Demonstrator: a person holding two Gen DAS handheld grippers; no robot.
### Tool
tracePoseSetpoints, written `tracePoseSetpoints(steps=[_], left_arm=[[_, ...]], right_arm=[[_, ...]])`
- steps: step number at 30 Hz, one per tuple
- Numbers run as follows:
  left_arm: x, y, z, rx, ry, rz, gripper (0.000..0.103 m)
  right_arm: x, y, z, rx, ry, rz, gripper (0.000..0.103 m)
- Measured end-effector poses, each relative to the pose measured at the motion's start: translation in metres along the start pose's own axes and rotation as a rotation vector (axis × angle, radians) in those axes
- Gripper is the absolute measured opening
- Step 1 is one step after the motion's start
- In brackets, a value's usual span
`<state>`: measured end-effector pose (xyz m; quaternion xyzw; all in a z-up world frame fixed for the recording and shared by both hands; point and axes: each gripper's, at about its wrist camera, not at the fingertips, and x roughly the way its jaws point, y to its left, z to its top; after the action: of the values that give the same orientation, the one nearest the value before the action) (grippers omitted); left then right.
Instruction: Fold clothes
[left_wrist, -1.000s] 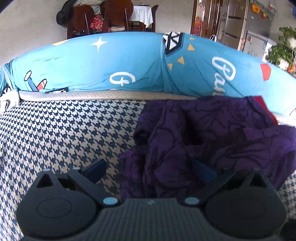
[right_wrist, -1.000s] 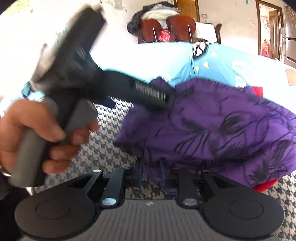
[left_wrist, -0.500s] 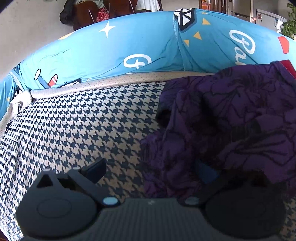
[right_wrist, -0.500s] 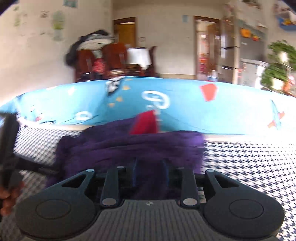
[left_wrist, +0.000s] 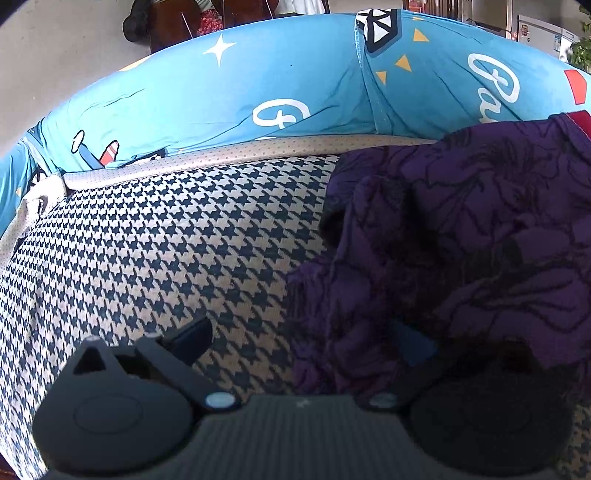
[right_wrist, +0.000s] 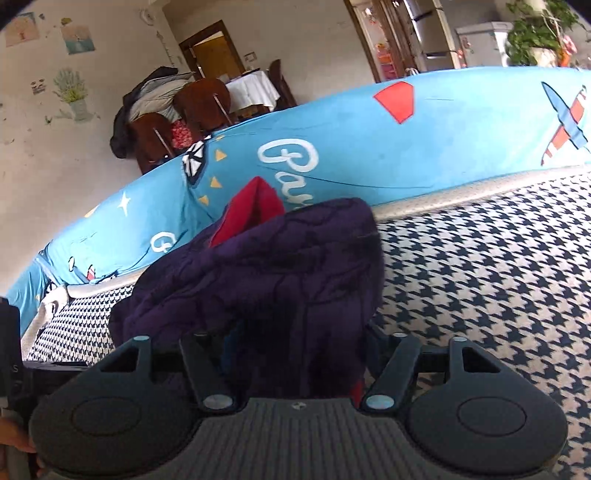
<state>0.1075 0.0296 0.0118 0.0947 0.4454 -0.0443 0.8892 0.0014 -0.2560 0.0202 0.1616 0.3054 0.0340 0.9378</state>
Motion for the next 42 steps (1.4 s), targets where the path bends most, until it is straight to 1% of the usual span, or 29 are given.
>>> tracePoseSetpoints(steps=[1, 2, 4, 7, 11, 13, 16, 21, 22, 23, 24, 26, 29, 30, 31, 32, 34, 35, 37, 39, 42], left_arm=[[-0.001, 0.001, 0.001, -0.002, 0.0, -0.003, 0.103], [-0.004, 0.004, 0.002, -0.01, -0.006, -0.006, 0.103], [-0.009, 0.009, 0.004, -0.027, -0.024, -0.009, 0.103], [-0.022, 0.019, 0.009, -0.076, -0.065, -0.017, 0.103], [-0.041, 0.029, 0.014, -0.129, -0.133, -0.071, 0.103], [-0.049, 0.031, 0.016, -0.136, -0.156, -0.094, 0.103], [-0.057, 0.027, 0.016, -0.119, -0.174, -0.157, 0.103], [-0.063, 0.008, 0.009, -0.054, -0.16, -0.285, 0.103], [-0.062, 0.002, 0.006, -0.029, -0.151, -0.299, 0.103], [-0.06, -0.004, 0.003, 0.002, -0.146, -0.287, 0.103], [-0.057, -0.009, 0.0, 0.032, -0.14, -0.274, 0.103], [-0.052, -0.019, -0.007, 0.085, -0.126, -0.24, 0.103], [-0.039, -0.017, -0.012, 0.087, -0.078, -0.216, 0.103], [-0.034, -0.014, -0.014, 0.074, -0.059, -0.213, 0.103], [-0.029, -0.01, -0.015, 0.06, -0.042, -0.209, 0.103], [-0.025, -0.008, -0.015, 0.054, -0.028, -0.2, 0.103], [-0.017, -0.003, -0.019, 0.068, 0.0, -0.148, 0.103], [-0.014, -0.001, -0.021, 0.078, 0.01, -0.132, 0.103], [-0.011, 0.003, -0.025, 0.081, 0.019, -0.133, 0.103], [-0.011, 0.005, -0.028, 0.088, 0.017, -0.134, 0.103], [-0.013, 0.008, -0.032, 0.102, 0.015, -0.127, 0.103]], right_arm=[[0.0, 0.008, -0.002, -0.037, -0.001, 0.005, 0.027], [-0.001, 0.015, -0.005, -0.073, -0.003, 0.01, 0.021], [-0.006, 0.031, -0.011, -0.142, -0.016, 0.031, 0.016], [-0.015, 0.051, -0.02, -0.204, -0.019, 0.1, 0.016], [-0.03, 0.082, -0.038, -0.303, 0.004, 0.204, 0.016], [-0.037, 0.098, -0.049, -0.355, 0.02, 0.253, 0.016], [-0.045, 0.119, -0.067, -0.42, 0.05, 0.31, 0.016], [-0.055, 0.146, -0.091, -0.504, 0.108, 0.425, 0.015], [-0.057, 0.15, -0.096, -0.524, 0.116, 0.44, 0.016], [-0.06, 0.154, -0.1, -0.544, 0.122, 0.453, 0.016], [-0.063, 0.156, -0.103, -0.566, 0.122, 0.447, 0.018], [-0.067, 0.157, -0.106, -0.603, 0.114, 0.431, 0.018], [-0.07, 0.15, -0.1, -0.619, 0.106, 0.396, 0.02], [-0.071, 0.146, -0.096, -0.614, 0.105, 0.387, 0.023], [-0.073, 0.142, -0.092, -0.608, 0.104, 0.378, 0.029], [-0.075, 0.137, -0.087, -0.596, 0.097, 0.376, 0.031], [-0.079, 0.128, -0.078, -0.583, 0.075, 0.362, 0.04], [-0.081, 0.123, -0.072, -0.578, 0.064, 0.354, 0.041], [-0.08, 0.114, -0.062, -0.56, 0.034, 0.333, 0.044], [-0.079, 0.104, -0.051, -0.527, 0.011, 0.294, 0.046], [-0.067, 0.087, -0.036, -0.443, -0.009, 0.223, 0.051]])
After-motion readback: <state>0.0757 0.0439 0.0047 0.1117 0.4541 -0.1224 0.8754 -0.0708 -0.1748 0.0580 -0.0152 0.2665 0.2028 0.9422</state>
